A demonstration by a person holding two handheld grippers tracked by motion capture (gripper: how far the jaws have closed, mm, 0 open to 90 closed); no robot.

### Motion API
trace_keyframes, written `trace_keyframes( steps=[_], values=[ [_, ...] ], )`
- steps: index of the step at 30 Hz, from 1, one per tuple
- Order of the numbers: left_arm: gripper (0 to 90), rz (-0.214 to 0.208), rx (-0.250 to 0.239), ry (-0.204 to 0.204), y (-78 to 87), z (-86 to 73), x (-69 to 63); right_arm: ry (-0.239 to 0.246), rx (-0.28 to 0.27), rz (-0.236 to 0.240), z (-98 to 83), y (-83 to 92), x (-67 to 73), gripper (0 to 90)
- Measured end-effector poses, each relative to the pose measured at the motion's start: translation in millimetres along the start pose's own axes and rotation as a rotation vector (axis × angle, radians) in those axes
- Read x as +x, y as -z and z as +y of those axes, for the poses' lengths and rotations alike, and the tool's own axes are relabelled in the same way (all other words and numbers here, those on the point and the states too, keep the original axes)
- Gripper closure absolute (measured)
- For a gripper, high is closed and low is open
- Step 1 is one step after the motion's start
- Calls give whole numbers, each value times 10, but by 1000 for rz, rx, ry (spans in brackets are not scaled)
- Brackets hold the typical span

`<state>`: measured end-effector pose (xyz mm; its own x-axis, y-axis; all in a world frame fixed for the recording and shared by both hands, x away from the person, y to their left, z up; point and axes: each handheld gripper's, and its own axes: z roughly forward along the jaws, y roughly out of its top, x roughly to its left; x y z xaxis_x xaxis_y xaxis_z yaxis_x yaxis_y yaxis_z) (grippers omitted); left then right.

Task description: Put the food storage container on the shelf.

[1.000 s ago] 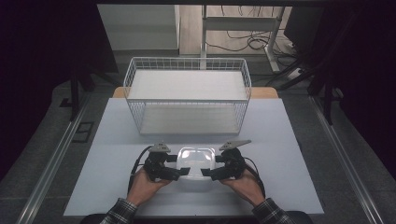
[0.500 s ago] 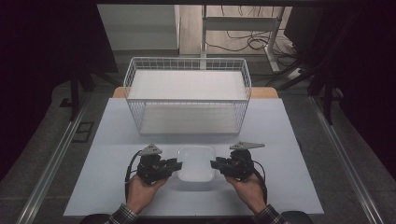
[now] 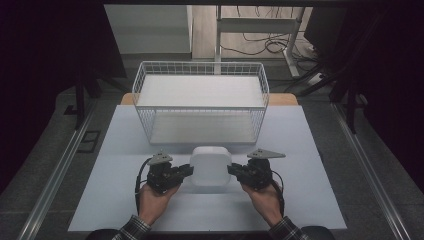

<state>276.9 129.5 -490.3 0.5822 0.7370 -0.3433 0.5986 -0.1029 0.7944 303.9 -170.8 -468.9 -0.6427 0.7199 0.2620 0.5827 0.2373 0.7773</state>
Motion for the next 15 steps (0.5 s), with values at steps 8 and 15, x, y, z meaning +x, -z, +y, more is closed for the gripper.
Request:
trace_keyframes(
  steps=[8, 15],
  values=[
    [780, 12, -33, -14, 10, 137, 65, 46, -29, -10, 154, -21, -9, 774],
    [780, 35, -47, -14, -51, 294, 198, 54, -46, -20, 339, -153, -86, 772]
  ],
)
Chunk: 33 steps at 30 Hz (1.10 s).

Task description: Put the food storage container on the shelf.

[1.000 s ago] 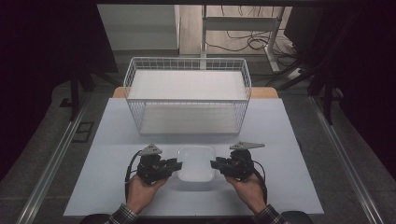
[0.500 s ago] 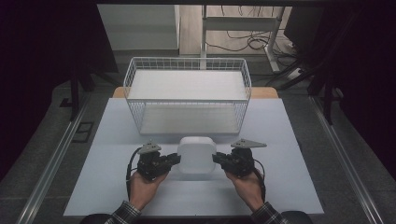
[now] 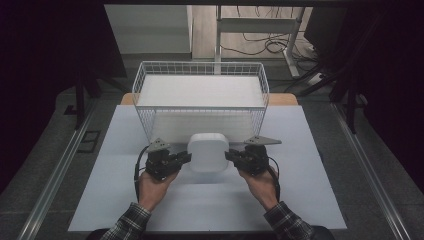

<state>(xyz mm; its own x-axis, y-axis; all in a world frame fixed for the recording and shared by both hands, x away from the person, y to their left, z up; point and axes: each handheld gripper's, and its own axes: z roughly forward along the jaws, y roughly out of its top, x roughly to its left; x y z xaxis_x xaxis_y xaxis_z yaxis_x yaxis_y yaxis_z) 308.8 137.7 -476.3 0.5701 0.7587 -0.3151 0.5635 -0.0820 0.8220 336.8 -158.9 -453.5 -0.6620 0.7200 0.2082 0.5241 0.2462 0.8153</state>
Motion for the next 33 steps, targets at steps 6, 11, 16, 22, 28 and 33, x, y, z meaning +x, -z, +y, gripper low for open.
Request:
trace_keyframes(
  steps=[6, 11, 16, 22, 28, 33],
  values=[
    [780, 14, -10, 10, -113, 125, 144, 12, -8, -19, 159, -152, -101, 769],
    [779, 21, -3, 22, -229, 176, 251, 11, -3, -36, 228, -285, -197, 766],
    [777, 34, 6, 34, -293, 205, 358, -9, 11, -38, 248, -403, -246, 766],
    [774, 53, 22, 52, -351, 207, 449, -22, 28, -37, 266, -539, -278, 764],
    [768, 53, 29, 72, -415, 225, 524, -40, 34, -36, 275, -632, -331, 760],
    [757, 43, 17, 77, -448, 249, 547, -30, 33, -42, 311, -646, -354, 740]
  ],
)
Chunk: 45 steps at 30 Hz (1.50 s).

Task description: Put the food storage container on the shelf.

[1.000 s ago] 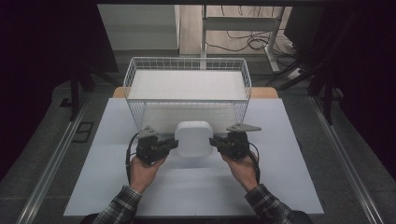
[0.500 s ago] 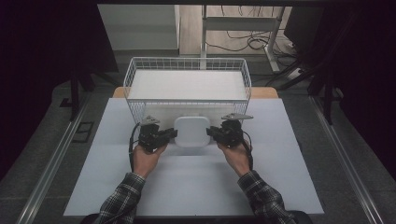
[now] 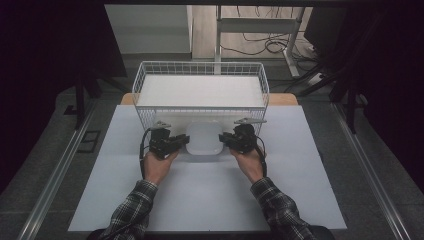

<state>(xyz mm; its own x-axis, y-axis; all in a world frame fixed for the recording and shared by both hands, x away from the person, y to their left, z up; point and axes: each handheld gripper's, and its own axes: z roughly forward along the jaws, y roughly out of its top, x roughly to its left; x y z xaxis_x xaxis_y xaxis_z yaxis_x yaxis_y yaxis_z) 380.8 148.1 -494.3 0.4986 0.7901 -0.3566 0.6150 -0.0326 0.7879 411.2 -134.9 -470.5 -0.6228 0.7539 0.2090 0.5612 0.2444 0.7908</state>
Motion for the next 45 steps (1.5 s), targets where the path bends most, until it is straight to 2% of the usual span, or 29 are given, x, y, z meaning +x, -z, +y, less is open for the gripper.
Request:
trace_keyframes(
  steps=[3, 8, 10, 12, 18, 20, 22, 23, 25, 26, 30, 34, 37, 38, 41, 43, 45],
  values=[
    [732, 3, -7, -18, -36, 6, 13, 19, -5, -18, 11, -31, 4, 712],
    [713, -11, -34, 0, -64, 4, 56, 9, -10, -15, 30, -64, -27, 692],
    [685, 20, -39, -20, -82, 7, 47, 14, -19, -28, 42, -73, -28, 683],
    [691, 40, -56, -33, -93, 13, 32, 45, -15, -51, 48, -114, -10, 667],
    [681, 76, -83, -74, -122, 32, 23, 41, -36, -69, 74, -144, -26, 654],
    [679, 111, -101, -92, -154, 58, -3, 47, -49, -88, 90, -167, -24, 655],
    [674, 120, -100, -100, -160, 68, -3, 48, -56, -96, 100, -182, -25, 660],
    [666, 144, -107, -110, -187, 94, 0, 47, -63, -101, 118, -204, -34, 674],
    [659, 145, -107, -108, -195, 101, 3, 50, -69, -107, 138, -226, -43, 692],
    [660, 160, -119, -118, -198, 117, -4, 50, -68, -115, 153, -233, -44, 707],
    [655, 153, -129, -140, -126, 137, -28, 61, -84, -104, 179, -180, -31, 748],
    [602, 129, -124, -134, -45, 105, -54, 92, -78, -72, 166, -96, 9, 815],
    [527, 109, -117, -128, 4, 80, -64, 119, -72, -39, 116, -34, 51, 873],
    [499, 87, -117, -127, 53, 53, -79, 122, -71, -25, 100, -11, 66, 887],
    [411, 73, -110, -131, 102, 20, -100, 134, -75, -5, 71, 37, 95, 891],
    [350, 57, -102, -153, 170, -44, -136, 148, -79, 26, 36, 108, 149, 892],
    [295, 39, -106, -150, 222, -98, -153, 161, -82, 38, 15, 149, 184, 892]
  ],
)
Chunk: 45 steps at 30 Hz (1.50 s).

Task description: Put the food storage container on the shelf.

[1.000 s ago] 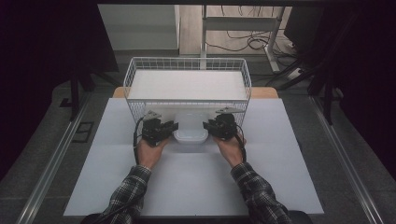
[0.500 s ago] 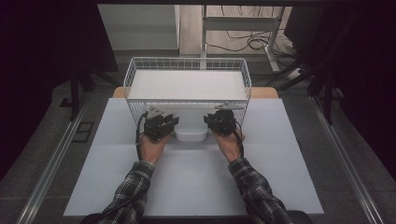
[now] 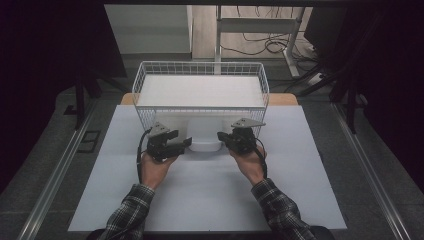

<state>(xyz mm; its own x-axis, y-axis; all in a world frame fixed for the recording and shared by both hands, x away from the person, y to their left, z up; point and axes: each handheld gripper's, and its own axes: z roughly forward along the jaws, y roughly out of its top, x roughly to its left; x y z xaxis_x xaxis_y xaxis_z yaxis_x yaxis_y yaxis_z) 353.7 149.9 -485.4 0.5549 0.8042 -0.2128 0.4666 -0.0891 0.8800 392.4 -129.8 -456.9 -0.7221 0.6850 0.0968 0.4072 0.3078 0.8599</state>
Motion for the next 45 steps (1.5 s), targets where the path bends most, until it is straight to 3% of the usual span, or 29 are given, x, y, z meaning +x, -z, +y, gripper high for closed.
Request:
trace_keyframes(
  steps=[8, 12, 13, 16, 26, 32, 37, 41, 45],
  values=[
    [161, -65, -2, -7, 222, -201, -98, 54, -12, 39, -86, 78, 140, 892],
    [75, -67, -5, -43, 287, -295, -167, 71, 0, 57, -136, 69, 189, 892],
    [64, -38, -2, -77, 338, -359, -223, 69, -1, 66, -147, 65, 194, 892],
    [38, -22, 4, -106, 427, -465, -272, 68, 11, 79, -181, 51, 219, 891],
    [21, -25, 26, -119, 621, -719, -336, 69, 52, 109, -249, -105, 309, 891],
    [22, -22, 36, -132, 656, -748, -362, 97, 76, 91, -243, -270, 327, 891],
    [23, -19, 40, -137, 666, -775, -371, 88, 112, 81, -275, -475, 292, 891],
    [22, -16, 44, -138, 656, -783, -375, 63, 116, 85, -275, -546, 256, 891],
    [23, -12, 47, -149, 646, -785, -380, 69, 113, 65, -239, -588, 220, 892]
  ],
)
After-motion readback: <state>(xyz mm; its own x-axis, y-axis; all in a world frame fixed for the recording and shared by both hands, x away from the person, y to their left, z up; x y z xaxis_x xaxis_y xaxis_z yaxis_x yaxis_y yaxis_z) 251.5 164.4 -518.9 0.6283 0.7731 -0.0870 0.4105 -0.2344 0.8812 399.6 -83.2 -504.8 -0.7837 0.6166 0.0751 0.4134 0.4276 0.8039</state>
